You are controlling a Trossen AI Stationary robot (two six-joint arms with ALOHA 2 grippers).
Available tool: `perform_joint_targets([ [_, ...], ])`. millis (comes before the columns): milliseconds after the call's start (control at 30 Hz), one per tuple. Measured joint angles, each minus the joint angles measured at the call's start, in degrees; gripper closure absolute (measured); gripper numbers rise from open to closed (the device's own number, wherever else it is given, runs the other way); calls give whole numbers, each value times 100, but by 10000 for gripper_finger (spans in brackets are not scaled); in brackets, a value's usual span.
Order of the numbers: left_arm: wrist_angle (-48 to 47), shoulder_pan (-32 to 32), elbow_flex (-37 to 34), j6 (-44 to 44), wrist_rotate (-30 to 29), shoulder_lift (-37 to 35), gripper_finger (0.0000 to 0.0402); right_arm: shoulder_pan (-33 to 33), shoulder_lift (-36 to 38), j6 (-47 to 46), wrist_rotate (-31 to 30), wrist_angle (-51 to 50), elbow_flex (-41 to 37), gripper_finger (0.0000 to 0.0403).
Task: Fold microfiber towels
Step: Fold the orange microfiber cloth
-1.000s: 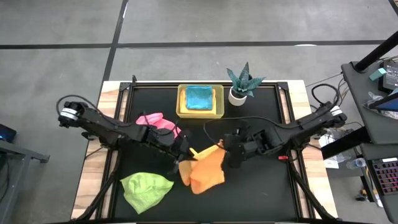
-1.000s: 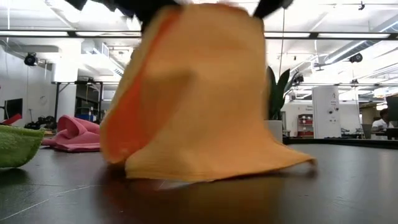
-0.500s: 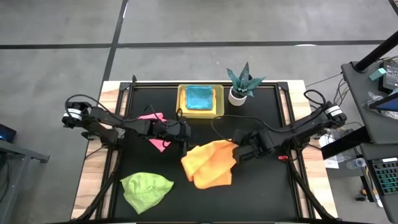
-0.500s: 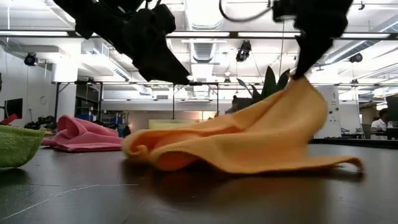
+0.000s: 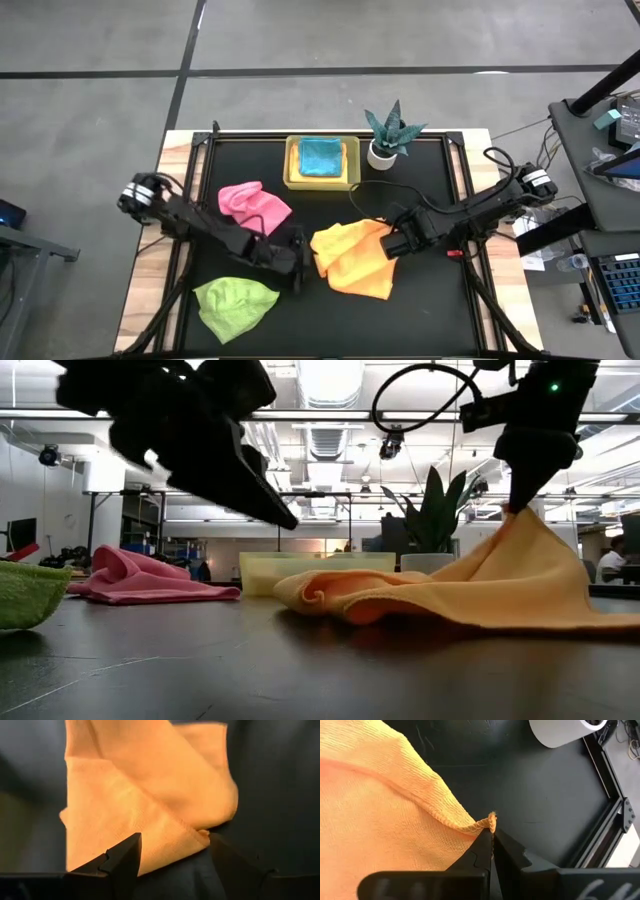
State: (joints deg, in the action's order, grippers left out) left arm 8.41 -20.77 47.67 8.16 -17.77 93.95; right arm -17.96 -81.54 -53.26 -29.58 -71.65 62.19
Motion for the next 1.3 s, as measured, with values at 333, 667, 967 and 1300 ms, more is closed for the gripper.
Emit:
perform_joint_targets([
  [333, 40, -70, 821, 586, -949, 1027, 181, 92, 4, 25, -46, 88, 175, 394],
  [667, -1694, -346, 1963, 1842, -1942, 1705, 181, 86, 4, 125, -47, 121, 221, 394],
  [967, -1716, -556, 1982, 2415, -2047, 1760, 181, 86, 4, 237, -47, 169, 214, 394],
  [1300, -2631, -549, 1971, 3323, -2250, 2009, 183, 86, 4, 333, -53, 209, 204, 394],
])
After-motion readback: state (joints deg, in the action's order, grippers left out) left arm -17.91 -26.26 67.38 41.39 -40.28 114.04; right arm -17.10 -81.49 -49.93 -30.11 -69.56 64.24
